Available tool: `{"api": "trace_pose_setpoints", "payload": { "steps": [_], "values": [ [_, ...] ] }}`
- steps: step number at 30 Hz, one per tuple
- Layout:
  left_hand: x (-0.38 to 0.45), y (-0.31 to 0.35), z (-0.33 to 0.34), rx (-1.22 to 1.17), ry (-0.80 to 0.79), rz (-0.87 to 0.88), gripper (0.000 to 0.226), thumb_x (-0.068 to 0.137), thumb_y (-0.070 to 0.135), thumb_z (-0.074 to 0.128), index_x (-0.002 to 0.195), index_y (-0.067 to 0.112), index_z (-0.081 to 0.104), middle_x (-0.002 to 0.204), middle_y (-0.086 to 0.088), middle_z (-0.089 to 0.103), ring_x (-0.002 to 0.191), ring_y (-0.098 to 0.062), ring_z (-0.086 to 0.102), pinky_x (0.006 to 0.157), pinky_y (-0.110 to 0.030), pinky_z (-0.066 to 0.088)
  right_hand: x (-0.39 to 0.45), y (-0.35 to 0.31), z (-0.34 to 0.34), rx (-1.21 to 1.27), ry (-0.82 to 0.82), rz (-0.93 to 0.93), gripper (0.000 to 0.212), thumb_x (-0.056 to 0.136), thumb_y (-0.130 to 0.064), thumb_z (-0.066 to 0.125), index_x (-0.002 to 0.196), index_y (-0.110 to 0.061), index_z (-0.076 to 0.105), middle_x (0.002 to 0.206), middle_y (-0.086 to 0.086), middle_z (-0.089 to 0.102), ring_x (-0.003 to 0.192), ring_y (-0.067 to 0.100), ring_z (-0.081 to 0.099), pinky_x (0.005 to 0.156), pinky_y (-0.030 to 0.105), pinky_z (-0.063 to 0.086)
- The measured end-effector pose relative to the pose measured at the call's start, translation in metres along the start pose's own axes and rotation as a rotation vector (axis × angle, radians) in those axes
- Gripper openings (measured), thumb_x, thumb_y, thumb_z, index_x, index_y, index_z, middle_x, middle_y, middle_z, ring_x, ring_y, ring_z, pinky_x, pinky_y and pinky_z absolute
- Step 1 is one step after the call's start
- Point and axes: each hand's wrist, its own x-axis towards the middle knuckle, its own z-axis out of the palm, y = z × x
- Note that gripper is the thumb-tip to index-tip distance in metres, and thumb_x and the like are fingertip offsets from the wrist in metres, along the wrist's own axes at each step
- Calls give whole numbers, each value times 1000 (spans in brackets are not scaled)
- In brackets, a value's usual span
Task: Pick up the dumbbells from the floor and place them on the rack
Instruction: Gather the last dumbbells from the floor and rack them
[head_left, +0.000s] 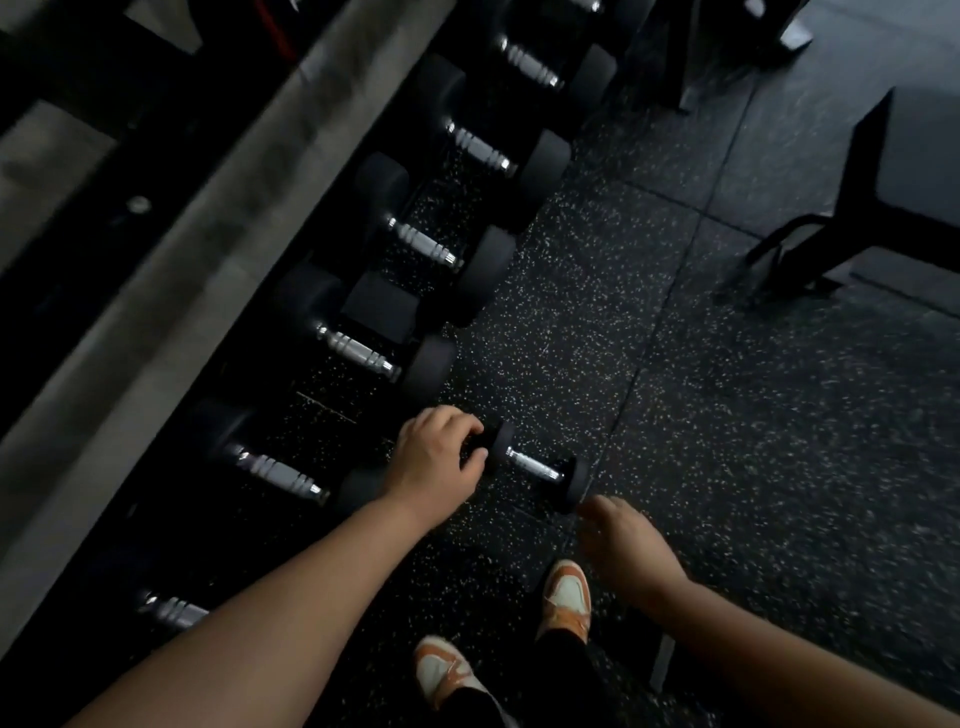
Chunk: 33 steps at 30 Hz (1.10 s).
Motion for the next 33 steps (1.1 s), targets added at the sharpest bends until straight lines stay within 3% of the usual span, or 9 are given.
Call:
{"api": "trace_pose_setpoints", "payload": {
  "steps": [5,12,19,26,33],
  "values": [
    [61,-34,35,170,29,91,36,84,40,66,113,18,64,117,-3,61,116,-25,53,104,-42,40,62,32,55,3,-77,-6,23,94,-31,55,112,-18,59,108,4,61,96,23,60,80,36,51],
    [117,-82,55,453,-12,239,69,77,75,53,117,20,63,128,-6,58,129,-27,46,117,-54,24,157,58,143,-12,-160,2,40,87,-34,63,121,-14,54,117,8,56,108,28,56,88,38,50],
    [118,-93,58,490,121,316,93,65,95,44,113,18,65,119,-4,64,120,-25,54,103,-46,31,249,89,220,-102,-151,25,65,82,-24,69,140,-10,42,134,14,49,121,32,48,98,40,46],
    [121,-96,65,489,180,339,96,62,98,41,108,17,67,112,-5,66,111,-29,58,96,-48,35,325,114,268,-136,-40,88,55,90,-25,64,138,-11,42,134,15,47,122,33,45,100,42,43],
    [121,-98,65,460,182,324,98,61,99,39,107,17,67,112,-5,66,112,-29,58,97,-46,35,360,125,287,-194,-157,151,43,97,-29,50,136,-12,45,128,16,53,119,35,50,98,44,43]
  ]
}}
